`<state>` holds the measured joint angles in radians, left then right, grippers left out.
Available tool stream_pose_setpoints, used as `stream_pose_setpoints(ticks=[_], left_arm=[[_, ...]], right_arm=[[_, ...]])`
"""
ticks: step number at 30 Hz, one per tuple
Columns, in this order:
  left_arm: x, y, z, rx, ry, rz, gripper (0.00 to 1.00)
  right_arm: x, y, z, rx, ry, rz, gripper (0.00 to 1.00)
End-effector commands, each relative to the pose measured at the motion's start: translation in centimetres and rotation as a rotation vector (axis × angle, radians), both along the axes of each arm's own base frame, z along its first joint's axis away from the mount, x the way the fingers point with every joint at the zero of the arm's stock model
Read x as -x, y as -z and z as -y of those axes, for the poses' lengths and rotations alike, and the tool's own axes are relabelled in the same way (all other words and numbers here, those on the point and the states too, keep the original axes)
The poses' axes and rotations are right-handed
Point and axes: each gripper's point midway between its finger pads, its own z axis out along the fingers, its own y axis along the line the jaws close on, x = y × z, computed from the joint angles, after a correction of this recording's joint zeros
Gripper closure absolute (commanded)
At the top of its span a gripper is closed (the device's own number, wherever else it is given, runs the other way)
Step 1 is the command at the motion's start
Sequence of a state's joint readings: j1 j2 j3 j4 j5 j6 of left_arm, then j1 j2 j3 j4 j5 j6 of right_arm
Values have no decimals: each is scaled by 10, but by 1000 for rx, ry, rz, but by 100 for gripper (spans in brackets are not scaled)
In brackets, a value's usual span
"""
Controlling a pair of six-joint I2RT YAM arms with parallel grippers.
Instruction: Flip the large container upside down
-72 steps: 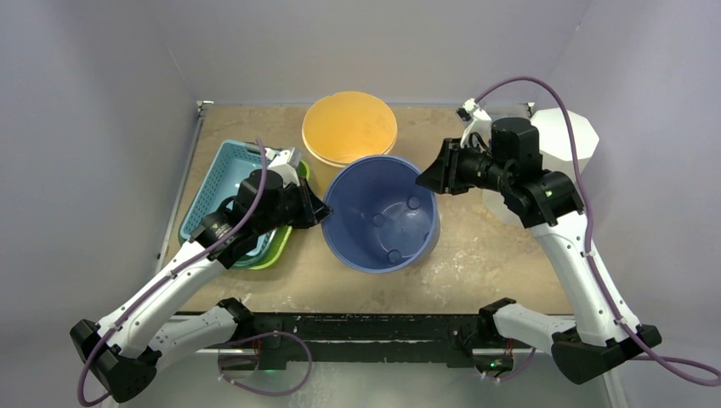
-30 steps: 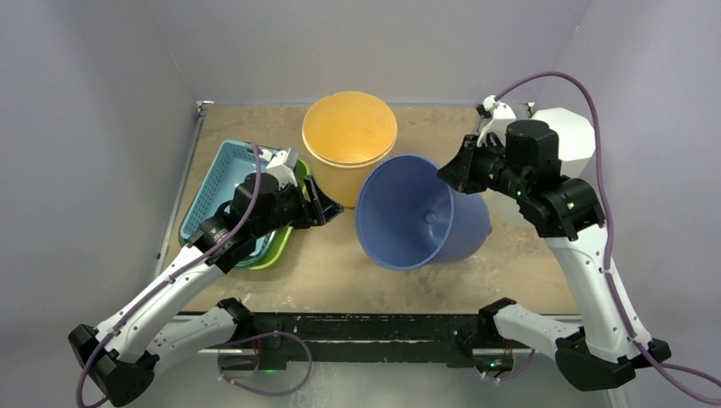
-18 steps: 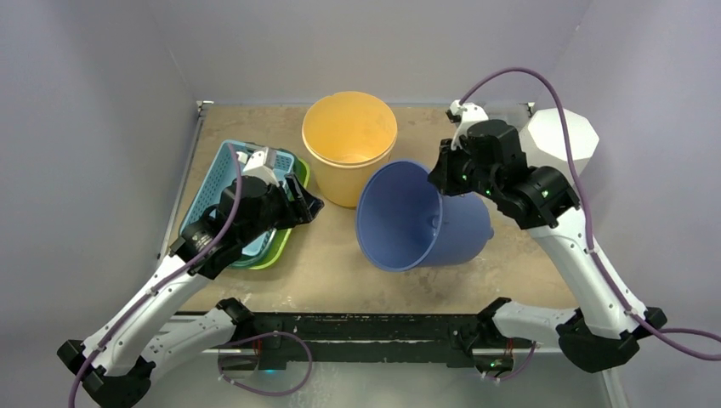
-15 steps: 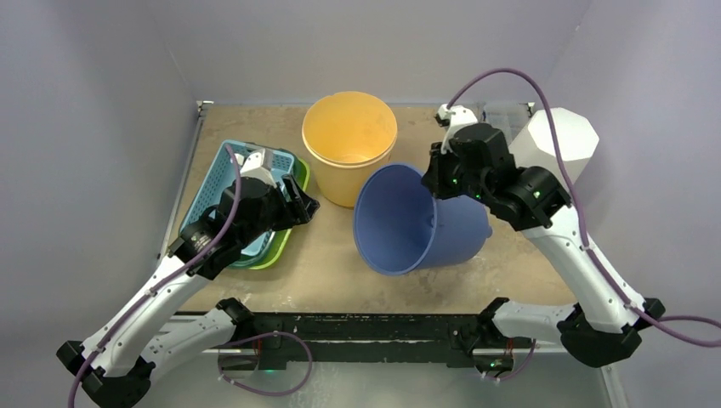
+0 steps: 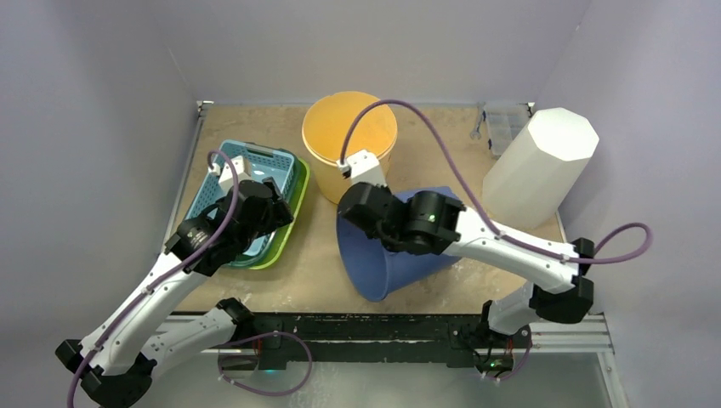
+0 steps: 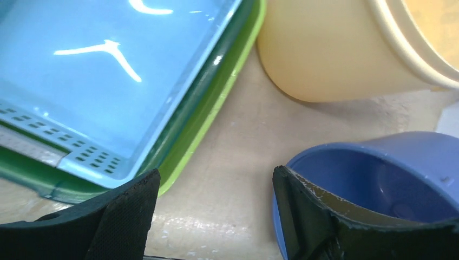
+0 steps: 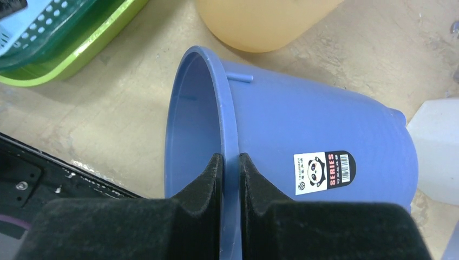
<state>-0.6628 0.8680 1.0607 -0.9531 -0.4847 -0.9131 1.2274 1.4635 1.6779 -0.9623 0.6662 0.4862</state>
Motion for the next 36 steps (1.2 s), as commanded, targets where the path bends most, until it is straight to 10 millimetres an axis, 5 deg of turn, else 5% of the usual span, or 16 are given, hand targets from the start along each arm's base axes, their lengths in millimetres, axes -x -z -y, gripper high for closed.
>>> stream_pose_setpoints(ticks=[1, 8, 16, 24, 32, 36], left_arm=[[7, -10, -30, -44, -115, 35, 23], [7, 11, -28, -100, -71, -41, 19], [-19, 38, -45, -50, -31, -134, 18], [-33, 34, -53, -4, -31, -148, 19], [-34, 49, -70, 24, -90, -182, 19], [-35, 51, -68, 62, -77, -177, 19]], right_arm=[[4, -7, -5, 22, 64, 68, 100], [10, 11, -18, 51, 69, 67, 100], [24, 19, -27, 49, 79, 73, 100], [39, 26, -46, 124, 67, 125, 100], [63, 49, -65, 190, 27, 138, 100], [75, 61, -57, 136, 61, 48, 100]])
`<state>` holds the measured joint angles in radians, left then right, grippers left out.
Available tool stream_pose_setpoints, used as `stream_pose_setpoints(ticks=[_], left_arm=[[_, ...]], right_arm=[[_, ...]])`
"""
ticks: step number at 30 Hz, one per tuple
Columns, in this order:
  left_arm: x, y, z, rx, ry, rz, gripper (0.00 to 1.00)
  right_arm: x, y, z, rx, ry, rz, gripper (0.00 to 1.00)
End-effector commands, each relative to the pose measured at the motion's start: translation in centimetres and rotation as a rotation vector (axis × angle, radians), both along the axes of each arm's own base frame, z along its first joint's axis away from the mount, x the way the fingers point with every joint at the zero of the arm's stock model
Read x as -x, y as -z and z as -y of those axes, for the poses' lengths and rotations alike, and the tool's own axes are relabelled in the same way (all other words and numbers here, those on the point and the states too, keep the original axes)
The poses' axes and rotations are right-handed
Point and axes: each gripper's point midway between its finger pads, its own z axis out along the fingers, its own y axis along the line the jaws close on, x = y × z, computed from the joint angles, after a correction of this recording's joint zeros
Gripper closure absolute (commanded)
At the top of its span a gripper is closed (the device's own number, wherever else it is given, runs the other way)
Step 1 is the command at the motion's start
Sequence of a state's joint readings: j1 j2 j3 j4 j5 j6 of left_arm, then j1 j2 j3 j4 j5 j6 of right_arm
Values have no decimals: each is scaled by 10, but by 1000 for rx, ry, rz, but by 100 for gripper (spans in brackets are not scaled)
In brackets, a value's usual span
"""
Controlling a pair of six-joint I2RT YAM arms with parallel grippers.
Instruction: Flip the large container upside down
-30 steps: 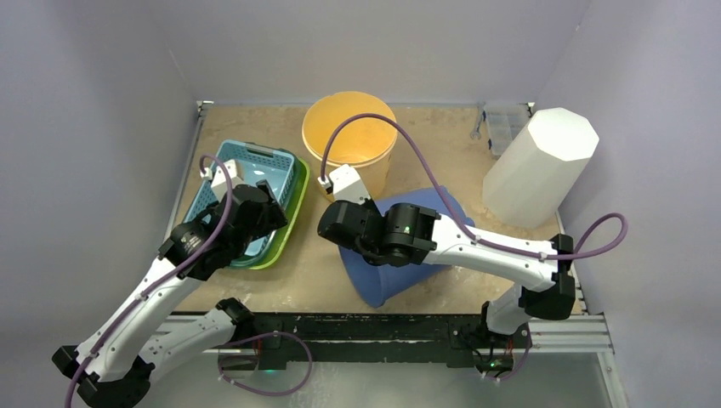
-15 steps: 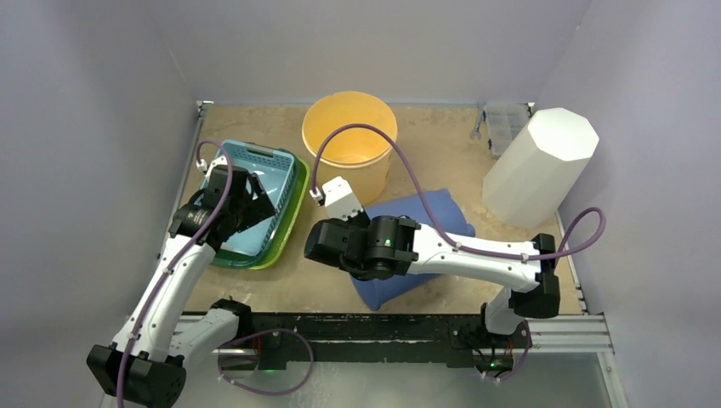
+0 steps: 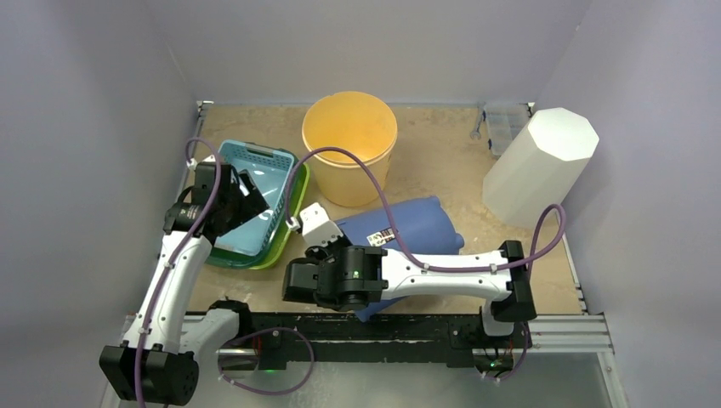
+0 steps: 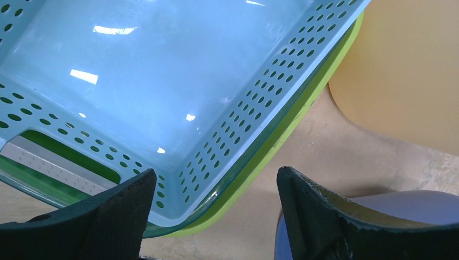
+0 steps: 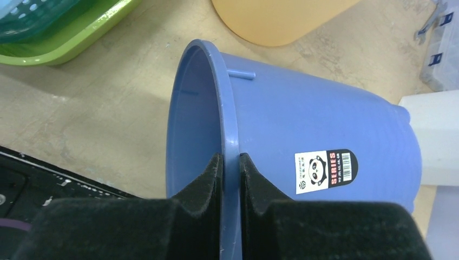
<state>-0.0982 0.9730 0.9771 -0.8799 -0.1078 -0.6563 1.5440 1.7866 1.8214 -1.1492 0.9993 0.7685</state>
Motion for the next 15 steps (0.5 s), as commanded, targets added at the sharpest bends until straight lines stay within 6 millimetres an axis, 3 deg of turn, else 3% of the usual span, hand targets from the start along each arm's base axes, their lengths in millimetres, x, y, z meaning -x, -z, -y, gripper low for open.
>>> stream_pose_setpoints(ticks=[1, 4, 8, 12, 15], left_arm=[[-7, -5, 9, 49, 54, 47, 20], [-8, -11, 22, 99, 121, 74, 21], [-7, -13, 33, 137, 175, 83, 21], [-7, -15, 39, 168, 196, 89, 22], [-8, -17, 43, 188, 203, 105, 22]], right_arm=[[16, 13, 12, -92, 50, -116, 100], [6, 5, 12, -203, 34, -162, 100], [-24, -5, 26, -326, 18, -176, 100], [-52, -18, 53, -322, 59, -116, 100], [-64, -26, 56, -253, 34, -53, 100]])
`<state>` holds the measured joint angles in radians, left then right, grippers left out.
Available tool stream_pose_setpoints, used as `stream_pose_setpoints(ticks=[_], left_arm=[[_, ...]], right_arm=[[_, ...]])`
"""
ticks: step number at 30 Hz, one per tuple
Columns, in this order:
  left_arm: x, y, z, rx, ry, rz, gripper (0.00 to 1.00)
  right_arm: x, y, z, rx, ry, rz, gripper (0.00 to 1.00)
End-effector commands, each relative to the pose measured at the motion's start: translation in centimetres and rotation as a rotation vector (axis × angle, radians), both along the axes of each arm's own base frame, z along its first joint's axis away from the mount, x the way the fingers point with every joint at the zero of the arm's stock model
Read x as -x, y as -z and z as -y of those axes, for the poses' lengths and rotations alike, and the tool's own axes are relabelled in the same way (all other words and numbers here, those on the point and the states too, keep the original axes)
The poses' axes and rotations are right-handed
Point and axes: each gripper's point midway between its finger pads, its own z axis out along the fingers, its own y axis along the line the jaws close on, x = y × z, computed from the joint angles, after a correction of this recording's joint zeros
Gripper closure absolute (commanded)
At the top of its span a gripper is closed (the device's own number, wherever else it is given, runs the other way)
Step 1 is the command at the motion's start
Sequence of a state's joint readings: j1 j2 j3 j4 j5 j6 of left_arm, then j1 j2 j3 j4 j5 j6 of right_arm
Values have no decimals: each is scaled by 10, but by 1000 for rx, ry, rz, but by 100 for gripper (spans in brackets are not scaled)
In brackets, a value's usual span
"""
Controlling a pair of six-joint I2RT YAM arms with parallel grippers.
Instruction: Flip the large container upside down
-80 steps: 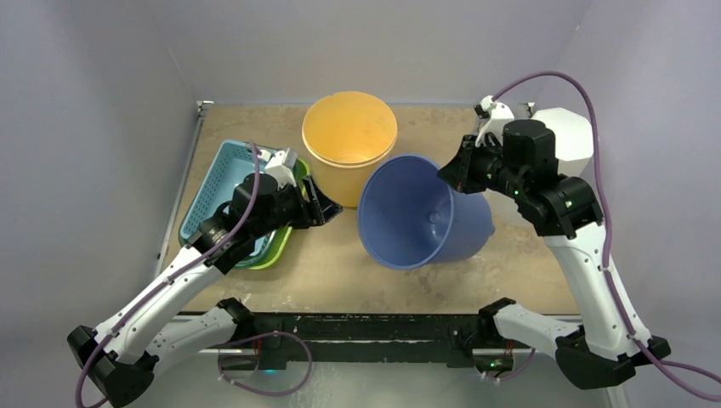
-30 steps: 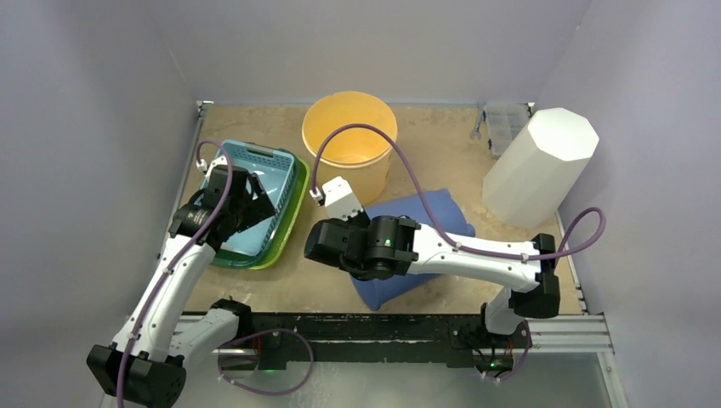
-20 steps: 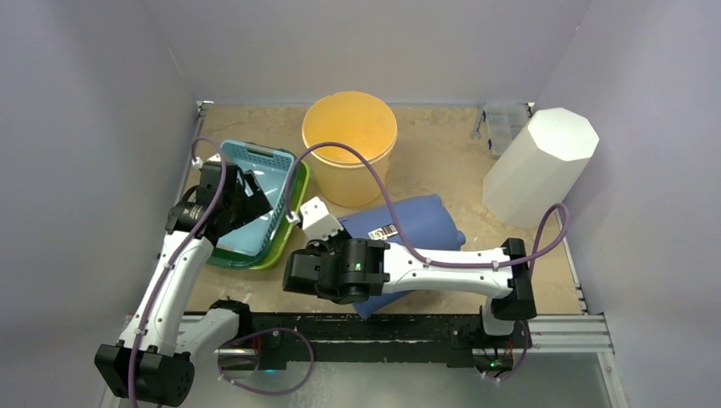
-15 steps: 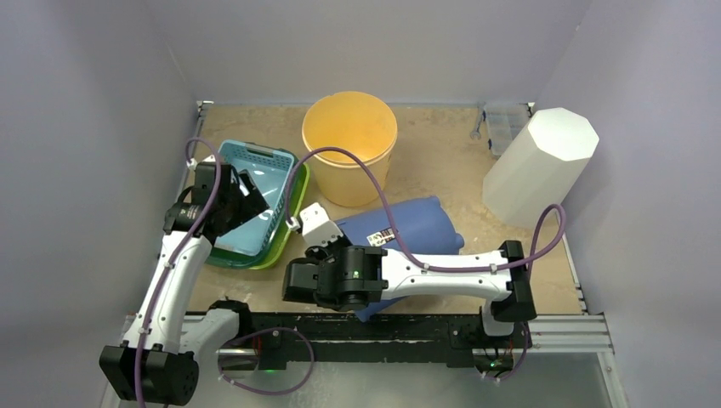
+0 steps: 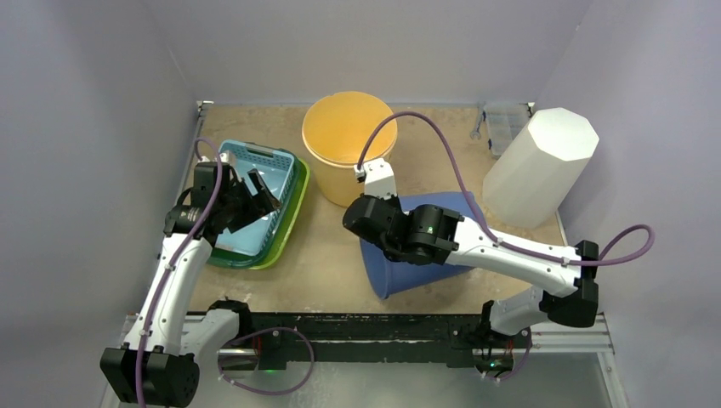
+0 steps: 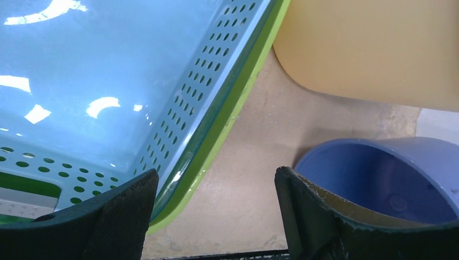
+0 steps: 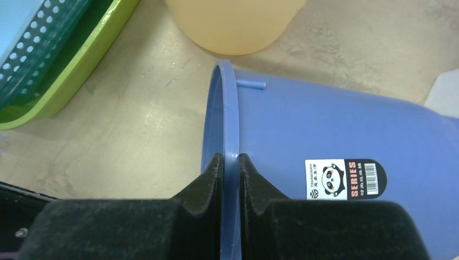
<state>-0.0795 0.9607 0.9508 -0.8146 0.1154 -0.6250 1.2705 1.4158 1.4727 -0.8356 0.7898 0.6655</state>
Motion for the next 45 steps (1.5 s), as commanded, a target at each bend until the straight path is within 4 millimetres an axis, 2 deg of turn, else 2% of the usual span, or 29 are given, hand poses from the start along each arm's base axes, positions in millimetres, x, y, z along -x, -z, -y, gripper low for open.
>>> stream_pose_setpoints(ticks=[1, 4, 9, 13, 19, 25, 28, 30, 34, 38, 40, 43, 44, 45], left_arm=[[-5, -12, 10, 44, 48, 70, 22], [-5, -12, 10, 46, 48, 68, 23], [-4, -9, 2, 16, 11, 48, 23], [-2, -1, -8, -23, -42, 13, 23], [-4, 3, -9, -13, -72, 7, 23], [-5, 4, -10, -13, -82, 6, 23], [-4, 2, -15, -30, -104, 11, 23], [-4, 0, -14, -26, -100, 18, 23], [-4, 1, -9, -7, -79, 15, 23], [-5, 3, -1, 29, -50, 19, 24], [-5, 3, 2, 43, -40, 22, 24], [-6, 2, 6, 59, -21, 23, 24], [-6, 2, 7, 61, -17, 22, 24], [-6, 1, 8, 63, -10, 22, 24]], right_arm=[[-9, -12, -12, 49, -75, 73, 100], [-9, 2, -20, 128, -46, 75, 100], [12, 25, -29, 275, 4, 83, 100], [27, 26, -43, 280, -1, 107, 100], [38, 23, -51, 291, 4, 162, 100], [58, 40, -72, 348, -63, 161, 100], [62, 48, -76, 369, -78, 150, 100], [65, 51, -71, 369, -78, 124, 100], [64, 43, -65, 267, -107, 81, 100], [61, 23, -77, 67, -219, 19, 100], [54, 9, -78, -60, -239, -21, 100], [35, 9, -66, -158, -223, -118, 100], [32, 10, -63, -169, -221, -135, 97], [29, 9, -59, -168, -216, -133, 88]])
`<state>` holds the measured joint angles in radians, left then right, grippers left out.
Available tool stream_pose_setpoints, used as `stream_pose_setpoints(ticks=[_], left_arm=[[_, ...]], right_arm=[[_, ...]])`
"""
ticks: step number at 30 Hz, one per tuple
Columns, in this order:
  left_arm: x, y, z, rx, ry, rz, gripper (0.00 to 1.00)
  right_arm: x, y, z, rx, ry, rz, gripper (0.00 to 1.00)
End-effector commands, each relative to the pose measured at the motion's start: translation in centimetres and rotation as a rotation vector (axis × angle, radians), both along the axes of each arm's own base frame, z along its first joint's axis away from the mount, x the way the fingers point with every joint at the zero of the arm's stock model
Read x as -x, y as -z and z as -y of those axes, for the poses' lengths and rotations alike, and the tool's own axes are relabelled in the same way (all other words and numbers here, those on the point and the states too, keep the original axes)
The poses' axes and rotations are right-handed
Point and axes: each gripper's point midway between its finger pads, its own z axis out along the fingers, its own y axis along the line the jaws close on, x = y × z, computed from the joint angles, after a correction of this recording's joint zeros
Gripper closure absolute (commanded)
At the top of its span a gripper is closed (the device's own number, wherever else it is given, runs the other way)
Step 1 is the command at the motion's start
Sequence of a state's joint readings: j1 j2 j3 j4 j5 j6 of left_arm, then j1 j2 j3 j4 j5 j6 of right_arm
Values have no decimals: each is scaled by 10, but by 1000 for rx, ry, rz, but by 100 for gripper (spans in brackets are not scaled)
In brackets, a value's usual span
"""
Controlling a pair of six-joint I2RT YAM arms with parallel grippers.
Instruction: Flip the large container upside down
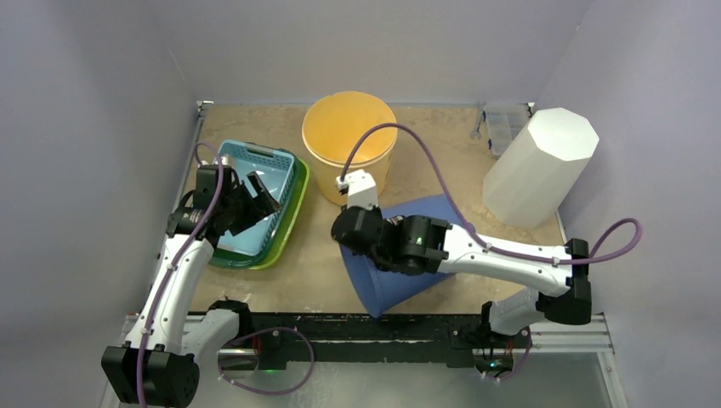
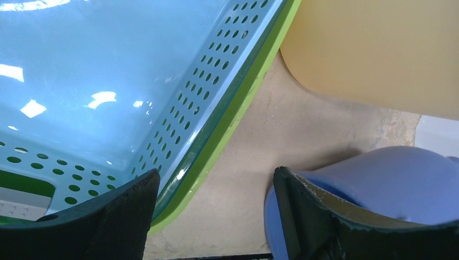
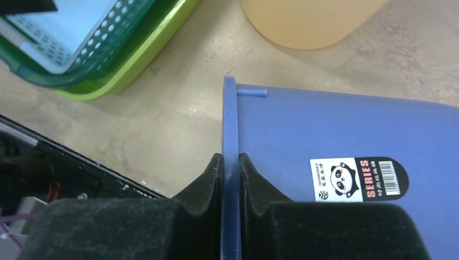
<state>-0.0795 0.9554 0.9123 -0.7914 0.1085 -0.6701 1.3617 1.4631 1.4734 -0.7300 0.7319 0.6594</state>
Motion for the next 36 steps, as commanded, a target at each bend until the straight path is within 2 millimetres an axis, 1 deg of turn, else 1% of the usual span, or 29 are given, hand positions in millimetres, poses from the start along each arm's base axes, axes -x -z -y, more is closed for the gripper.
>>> stream_pose_setpoints(ticks=[1, 3, 4, 6, 7, 10, 14, 19, 22, 24, 26, 28, 30, 32, 36], left_arm=[[-6, -9, 8, 42, 31, 42, 24], [-7, -10, 11, 53, 43, 51, 24], [-7, -10, 12, 58, 47, 52, 24], [-7, -9, 13, 60, 56, 49, 24], [-8, -8, 13, 60, 56, 47, 24], [-7, -6, 15, 62, 68, 39, 25], [-7, -5, 16, 65, 72, 37, 25], [-7, -4, 16, 68, 75, 38, 25], [-8, -3, 16, 68, 77, 36, 25], [-8, -3, 17, 68, 80, 37, 25], [-8, -3, 17, 70, 83, 37, 25], [-9, -3, 17, 69, 85, 37, 25], [-9, -2, 18, 69, 86, 35, 25], [-9, -2, 18, 72, 88, 34, 25], [-10, -2, 20, 80, 92, 38, 25]], right_arm=[[0, 2, -9, -91, -88, -106, 84], [0, 3, -8, -71, -88, -115, 81], [1, 5, -10, -63, -98, -126, 78], [5, 12, -11, -36, -113, -153, 69], [6, 15, -12, -25, -117, -165, 62], [9, 18, -11, -10, -120, -183, 53], [9, 5, -11, -26, -133, -170, 49], [4, -13, -4, -19, -131, -124, 38], [1, -26, 6, -9, -122, -93, 35], [3, -35, 13, -11, -139, -80, 35], [10, -40, 21, -18, -174, -89, 34], [20, -41, 29, -20, -211, -113, 35], [29, -35, 37, -18, -237, -144, 38], [35, -25, 42, -10, -234, -176, 42], [44, -5, 36, 9, -270, -236, 46]])
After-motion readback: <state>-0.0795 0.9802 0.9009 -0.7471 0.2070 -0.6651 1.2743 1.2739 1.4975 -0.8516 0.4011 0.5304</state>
